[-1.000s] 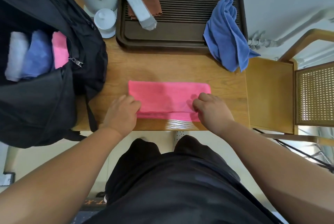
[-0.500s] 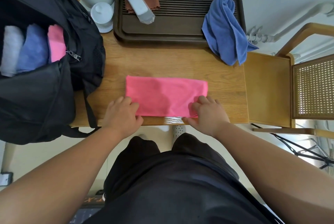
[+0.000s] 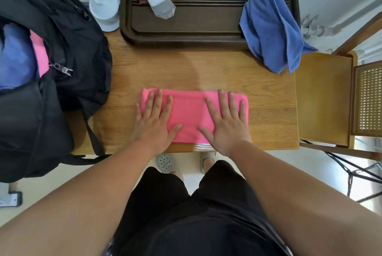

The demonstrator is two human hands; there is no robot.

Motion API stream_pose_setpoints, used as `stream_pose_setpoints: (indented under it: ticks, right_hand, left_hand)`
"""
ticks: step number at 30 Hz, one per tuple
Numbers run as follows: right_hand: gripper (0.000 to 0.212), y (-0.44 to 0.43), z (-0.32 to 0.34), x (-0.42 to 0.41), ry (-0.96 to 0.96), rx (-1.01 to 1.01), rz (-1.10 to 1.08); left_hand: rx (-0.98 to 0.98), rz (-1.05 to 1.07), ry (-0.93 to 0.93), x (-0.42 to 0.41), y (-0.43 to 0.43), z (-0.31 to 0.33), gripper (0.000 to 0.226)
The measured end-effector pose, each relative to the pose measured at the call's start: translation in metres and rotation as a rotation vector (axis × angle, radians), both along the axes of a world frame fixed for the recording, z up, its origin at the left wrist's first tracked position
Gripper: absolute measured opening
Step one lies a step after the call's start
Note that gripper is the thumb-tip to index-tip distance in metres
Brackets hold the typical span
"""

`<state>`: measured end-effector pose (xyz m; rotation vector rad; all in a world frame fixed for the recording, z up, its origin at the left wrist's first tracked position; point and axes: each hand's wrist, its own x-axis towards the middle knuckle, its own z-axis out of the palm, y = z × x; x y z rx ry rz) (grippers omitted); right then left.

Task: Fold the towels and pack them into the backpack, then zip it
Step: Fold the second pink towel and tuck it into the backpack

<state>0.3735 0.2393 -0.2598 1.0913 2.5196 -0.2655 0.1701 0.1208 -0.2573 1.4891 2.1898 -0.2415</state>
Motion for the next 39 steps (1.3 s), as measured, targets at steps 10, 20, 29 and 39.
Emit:
stream_pose_setpoints:
  ticks: [10,20,29,39]
  right_hand:
    - [0.091,-0.002,0.013,-0.004,-0.022,0.007,-0.079]
    - [0.093,-0.03,0.003,-0.06,0.067,-0.074,-0.089]
    - [0.086,-0.03,-0.003,-0.059,0.016,-0.056,-0.055]
    - [0.081,-0.013,0.018,-0.056,0.072,-0.267,-0.022]
  left_hand:
    - [0.2,0.048,-0.123,-0.015,-0.006,0.006,0.072]
    - [0.251,0.816,-0.143,-0.031,0.006,0.024,0.056]
    - [0.205,0.978,-0.381,-0.032,0.022,0.03,0.011]
    - [0.428,1.243,-0.87,0.0,0.036,0.086,0.023]
